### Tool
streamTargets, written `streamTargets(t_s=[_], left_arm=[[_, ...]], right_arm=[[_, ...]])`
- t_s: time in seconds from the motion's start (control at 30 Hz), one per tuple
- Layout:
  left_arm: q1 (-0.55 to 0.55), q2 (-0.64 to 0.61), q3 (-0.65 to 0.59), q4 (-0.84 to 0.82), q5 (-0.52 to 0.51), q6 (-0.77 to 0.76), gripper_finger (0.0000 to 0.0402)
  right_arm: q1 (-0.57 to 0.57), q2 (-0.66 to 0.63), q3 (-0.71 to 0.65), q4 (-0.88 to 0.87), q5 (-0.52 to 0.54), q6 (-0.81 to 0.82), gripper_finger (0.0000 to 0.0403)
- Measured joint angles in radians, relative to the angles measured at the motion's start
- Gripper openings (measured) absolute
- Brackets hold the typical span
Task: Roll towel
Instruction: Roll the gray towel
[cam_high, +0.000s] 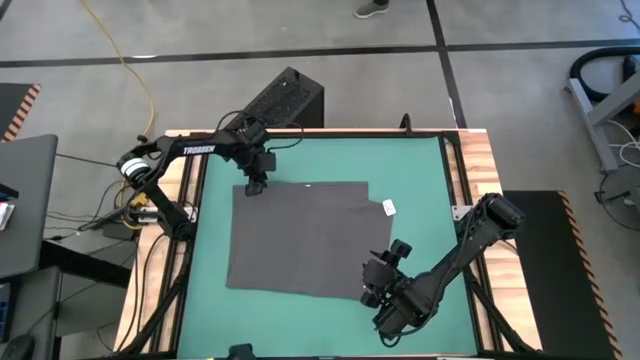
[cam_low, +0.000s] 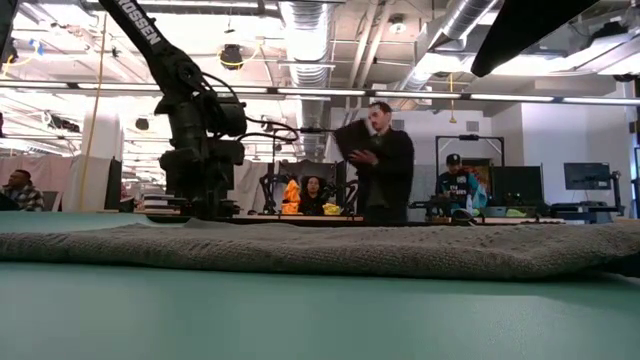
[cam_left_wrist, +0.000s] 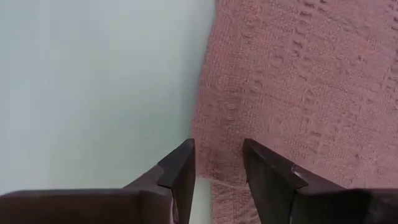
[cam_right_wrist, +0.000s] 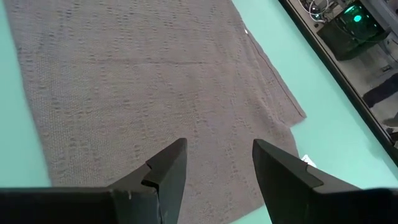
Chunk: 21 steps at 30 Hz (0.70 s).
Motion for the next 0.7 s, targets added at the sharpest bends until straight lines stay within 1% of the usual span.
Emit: streamTargets(t_s=[0.07, 0.2, 0.33, 0.47, 0.57, 0.7], left_arm=[[-0.008, 0.000, 0.000, 0.001, -0.005, 0.004, 0.0121], [-0.027, 0.000, 0.000, -0.003, -0.052, 0.005, 0.0121], [-0.038, 0.000, -0.016, 0.008, -0.054, 0.016, 0.0121], [-0.041, 0.000, -0.038, 0.040, -0.106, 0.014, 0.0118], [-0.040, 0.000, -0.038, 0.046, -0.129, 0.011, 0.0099], [-0.040, 0.000, -0.038, 0.053, -0.136, -0.003, 0.0054]], right_arm=[[0.000, 0.000, 0.000, 0.001, 0.000, 0.000, 0.0207], [0.000, 0.000, 0.000, 0.002, 0.000, 0.000, 0.0207], [0.000, 0.000, 0.000, 0.002, -0.001, -0.001, 0.0207], [0.006, 0.000, 0.000, 0.002, -0.001, -0.001, 0.0207], [0.007, 0.000, 0.000, 0.002, -0.001, 0.000, 0.0207], [0.007, 0.000, 0.000, 0.001, -0.002, 0.000, 0.0207]])
